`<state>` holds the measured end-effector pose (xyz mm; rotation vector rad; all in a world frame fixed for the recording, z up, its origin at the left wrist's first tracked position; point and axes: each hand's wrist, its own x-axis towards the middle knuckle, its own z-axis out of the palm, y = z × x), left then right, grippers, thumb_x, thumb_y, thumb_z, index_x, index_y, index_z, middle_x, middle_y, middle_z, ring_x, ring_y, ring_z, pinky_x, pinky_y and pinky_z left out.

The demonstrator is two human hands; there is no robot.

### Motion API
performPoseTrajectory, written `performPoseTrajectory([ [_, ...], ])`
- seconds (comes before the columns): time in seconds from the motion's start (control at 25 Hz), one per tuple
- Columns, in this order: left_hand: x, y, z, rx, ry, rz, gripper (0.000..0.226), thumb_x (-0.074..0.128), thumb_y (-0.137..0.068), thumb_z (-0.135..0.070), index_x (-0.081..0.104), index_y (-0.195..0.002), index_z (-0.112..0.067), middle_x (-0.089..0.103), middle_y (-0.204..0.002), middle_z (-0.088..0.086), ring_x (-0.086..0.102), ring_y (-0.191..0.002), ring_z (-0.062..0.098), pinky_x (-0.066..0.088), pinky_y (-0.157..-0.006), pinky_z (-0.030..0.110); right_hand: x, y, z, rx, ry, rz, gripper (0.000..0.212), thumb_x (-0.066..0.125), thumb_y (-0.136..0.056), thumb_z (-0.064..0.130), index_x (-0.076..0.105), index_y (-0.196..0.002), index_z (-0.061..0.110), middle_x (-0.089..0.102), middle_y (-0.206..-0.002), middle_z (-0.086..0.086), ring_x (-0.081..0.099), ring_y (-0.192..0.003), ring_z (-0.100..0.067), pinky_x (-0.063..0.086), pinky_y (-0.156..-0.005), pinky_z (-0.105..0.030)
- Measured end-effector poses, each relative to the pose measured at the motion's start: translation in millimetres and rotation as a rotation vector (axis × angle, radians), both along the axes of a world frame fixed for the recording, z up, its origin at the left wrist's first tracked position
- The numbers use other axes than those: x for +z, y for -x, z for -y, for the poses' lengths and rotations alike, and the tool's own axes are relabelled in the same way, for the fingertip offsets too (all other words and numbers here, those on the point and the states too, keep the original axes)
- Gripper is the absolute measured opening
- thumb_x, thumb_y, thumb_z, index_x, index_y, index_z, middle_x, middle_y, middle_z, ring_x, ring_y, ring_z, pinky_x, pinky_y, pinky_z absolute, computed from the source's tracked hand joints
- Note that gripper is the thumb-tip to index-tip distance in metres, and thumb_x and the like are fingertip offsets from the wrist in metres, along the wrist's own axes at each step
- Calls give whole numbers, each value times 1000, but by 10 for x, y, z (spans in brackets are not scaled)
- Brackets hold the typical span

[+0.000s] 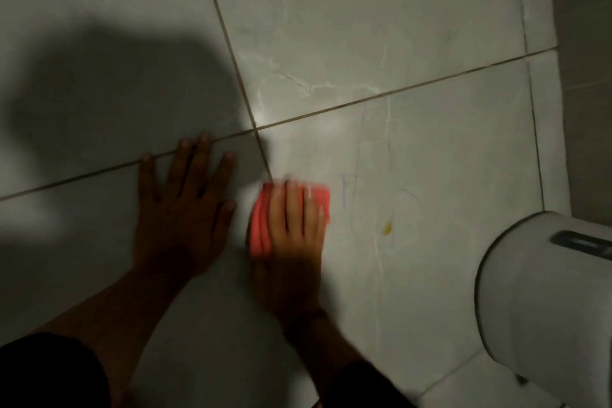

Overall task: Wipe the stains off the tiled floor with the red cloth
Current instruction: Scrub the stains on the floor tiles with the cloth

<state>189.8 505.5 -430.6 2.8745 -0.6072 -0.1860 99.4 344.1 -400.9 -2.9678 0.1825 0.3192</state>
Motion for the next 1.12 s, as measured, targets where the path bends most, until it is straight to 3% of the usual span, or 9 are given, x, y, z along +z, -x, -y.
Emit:
performPoseTrajectory([
  [0.12,0,8,-6,-1,-9,-17,72,33,-104,-48,22,-172,-26,14,-183,13,14,-169,36,1,-130,70,186,924,594,-123,94,-138,64,36,-105,18,37,-166,0,37,-171,-31,41,-157,-54,41,-119,-76],
  [0.2,34,18,-1,5,2,-22,71,34,-105,-47,24,-172,-25,14,-183,13,15,-169,37,1,-130,70,158,680,1336,-414,108,-115,73,35,-101,27,36,-162,-12,32,-171,-39,31,-159,-61,28,-127,-77],
  [0.32,31,3,1,-1,-19,-13,72,36,-104,-47,24,-172,-25,13,-183,13,15,-169,37,0,-130,70,-26,-519,1875,-729,82,41,83,37,-98,38,25,-168,-4,21,-178,-30,19,-167,-49,7,-139,-60],
  [0.44,20,-6,-7,0,-24,-14,73,37,-103,-47,24,-172,-25,14,-183,13,16,-168,37,0,-130,70,-222,-715,1303,-405,152,137,72,42,-106,29,25,-171,3,26,-179,-25,20,-168,-46,9,-139,-62],
  [0.56,24,-27,-22,7,-30,-17,74,39,-102,-45,24,-171,-25,17,-182,14,18,-168,37,3,-130,72,-87,512,735,-36,193,-47,66,49,-101,13,38,-164,-3,31,-175,-29,30,-162,-54,29,-126,-77],
  [0.72,55,20,3,-5,-42,-25,73,38,-102,-45,23,-171,-25,17,-182,14,17,-168,37,5,-130,73,134,324,1447,-419,92,-104,76,40,-99,32,40,-158,-14,27,-171,-37,29,-157,-65,24,-126,-81],
  [0.84,5,8,-20,-14,-43,-26,73,35,-103,-47,21,-172,-26,13,-183,13,13,-169,36,0,-130,71,65,-1243,1624,-652,72,46,83,41,-99,44,25,-171,5,25,-179,-22,23,-167,-43,12,-138,-57],
  [0.96,-2,22,-13,-16,-49,-15,73,35,-104,-47,19,-173,-27,12,-183,13,12,-169,36,0,-130,70,-180,-1826,972,-278,12,225,83,60,-96,40,34,-170,13,34,-177,-17,28,-165,-42,20,-136,-59],
  [1.12,-7,10,-22,-7,-39,-25,73,35,-104,-45,18,-173,-27,12,-183,13,13,-169,35,5,-130,72,-142,-139,209,124,-116,132,70,54,-106,39,34,-170,18,30,-179,-10,2,-172,-31,14,-138,-63],
])
